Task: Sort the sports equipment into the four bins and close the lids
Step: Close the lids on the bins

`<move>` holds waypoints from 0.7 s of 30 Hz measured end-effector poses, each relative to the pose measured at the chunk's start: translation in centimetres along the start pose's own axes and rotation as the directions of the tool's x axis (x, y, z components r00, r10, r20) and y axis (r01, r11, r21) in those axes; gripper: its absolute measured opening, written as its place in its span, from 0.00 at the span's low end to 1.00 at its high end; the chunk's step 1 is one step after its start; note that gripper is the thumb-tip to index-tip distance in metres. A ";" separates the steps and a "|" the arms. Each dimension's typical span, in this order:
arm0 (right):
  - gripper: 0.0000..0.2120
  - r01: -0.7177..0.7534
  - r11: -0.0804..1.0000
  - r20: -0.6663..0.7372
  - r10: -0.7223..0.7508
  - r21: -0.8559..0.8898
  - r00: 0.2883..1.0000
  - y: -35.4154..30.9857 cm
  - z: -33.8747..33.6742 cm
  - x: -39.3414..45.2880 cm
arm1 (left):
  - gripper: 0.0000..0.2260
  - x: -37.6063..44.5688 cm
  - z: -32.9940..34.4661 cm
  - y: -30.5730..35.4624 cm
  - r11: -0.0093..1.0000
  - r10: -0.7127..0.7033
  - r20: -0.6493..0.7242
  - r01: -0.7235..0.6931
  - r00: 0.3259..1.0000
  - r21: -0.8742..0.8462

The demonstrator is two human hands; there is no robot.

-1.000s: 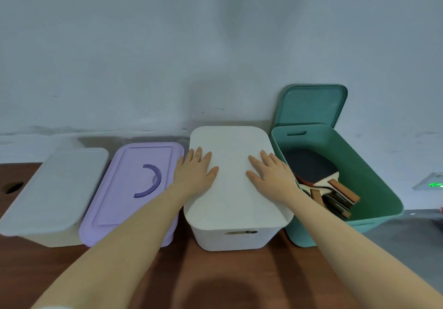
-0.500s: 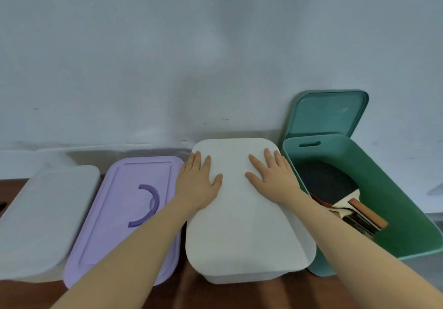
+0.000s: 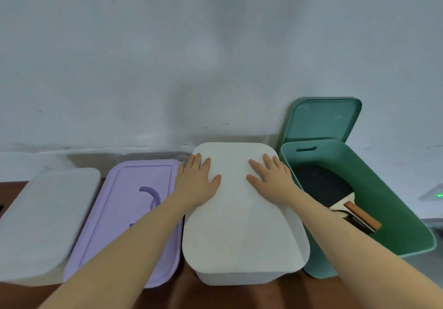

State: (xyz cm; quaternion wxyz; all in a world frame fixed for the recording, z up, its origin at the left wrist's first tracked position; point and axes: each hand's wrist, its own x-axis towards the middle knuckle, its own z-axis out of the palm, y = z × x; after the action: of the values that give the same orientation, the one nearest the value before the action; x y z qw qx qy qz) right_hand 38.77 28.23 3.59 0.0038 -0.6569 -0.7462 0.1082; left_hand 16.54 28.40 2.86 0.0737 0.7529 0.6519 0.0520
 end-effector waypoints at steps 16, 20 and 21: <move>0.26 0.035 0.994 -0.407 0.011 0.104 0.913 15.6 -7.3 1.1 | 0.23 5.0 -3.2 17.4 0.995 0.097 -0.269 -0.099 0.958 0.006; 0.31 -0.066 0.994 -0.452 0.098 0.086 0.887 20.9 -9.0 3.0 | 0.26 9.2 -3.3 22.2 0.994 0.106 -0.282 -0.093 0.954 0.058; 0.33 -0.076 0.993 -0.465 0.112 0.095 0.878 22.0 -9.2 3.6 | 0.27 10.1 -3.3 23.2 0.994 0.103 -0.284 -0.088 0.953 0.066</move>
State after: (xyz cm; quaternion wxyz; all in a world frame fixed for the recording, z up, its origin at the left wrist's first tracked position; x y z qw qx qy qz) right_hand 61.20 35.67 8.47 0.2033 -0.6984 -0.6857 -0.0263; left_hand 40.07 35.32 10.08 -0.0442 0.7697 0.6197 0.1469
